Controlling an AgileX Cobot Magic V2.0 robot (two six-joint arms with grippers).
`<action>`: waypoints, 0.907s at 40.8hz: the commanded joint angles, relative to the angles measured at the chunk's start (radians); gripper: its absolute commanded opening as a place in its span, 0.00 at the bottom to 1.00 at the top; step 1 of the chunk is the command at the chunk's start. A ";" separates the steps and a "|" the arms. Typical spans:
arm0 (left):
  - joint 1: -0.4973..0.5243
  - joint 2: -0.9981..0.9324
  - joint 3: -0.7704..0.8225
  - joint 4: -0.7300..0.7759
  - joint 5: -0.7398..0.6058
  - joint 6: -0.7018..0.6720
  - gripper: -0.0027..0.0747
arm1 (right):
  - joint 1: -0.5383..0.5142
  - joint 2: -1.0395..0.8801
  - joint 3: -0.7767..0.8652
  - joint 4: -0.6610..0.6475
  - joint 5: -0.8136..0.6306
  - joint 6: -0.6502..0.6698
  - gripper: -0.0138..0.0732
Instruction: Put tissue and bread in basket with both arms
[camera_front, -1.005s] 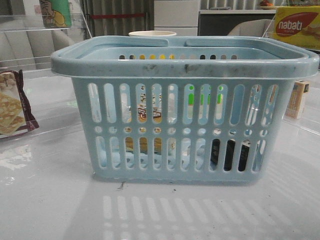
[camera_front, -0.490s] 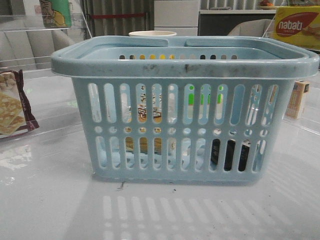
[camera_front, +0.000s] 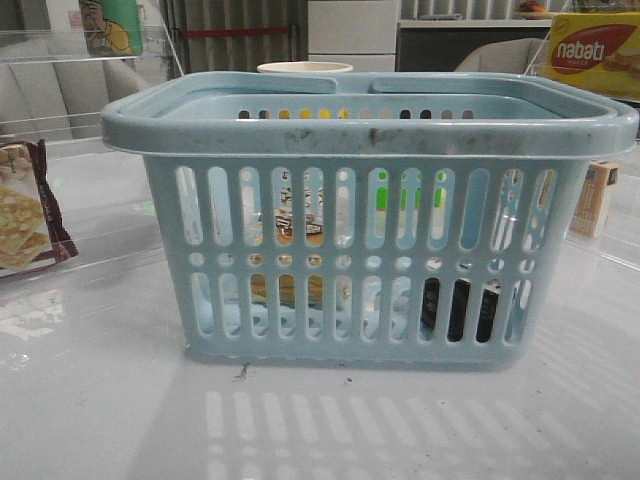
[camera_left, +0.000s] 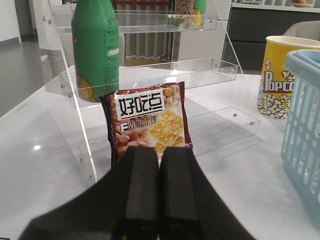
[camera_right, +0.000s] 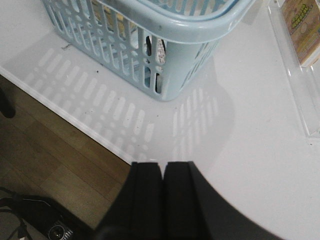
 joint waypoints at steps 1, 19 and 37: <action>-0.001 -0.018 -0.001 -0.007 -0.076 -0.002 0.15 | 0.000 0.009 -0.024 -0.016 -0.064 0.001 0.22; -0.049 -0.016 -0.001 -0.017 -0.167 0.100 0.15 | 0.000 0.009 -0.024 -0.016 -0.064 0.001 0.22; -0.049 -0.016 -0.001 -0.073 -0.234 0.100 0.15 | 0.000 0.009 -0.024 -0.016 -0.064 0.001 0.22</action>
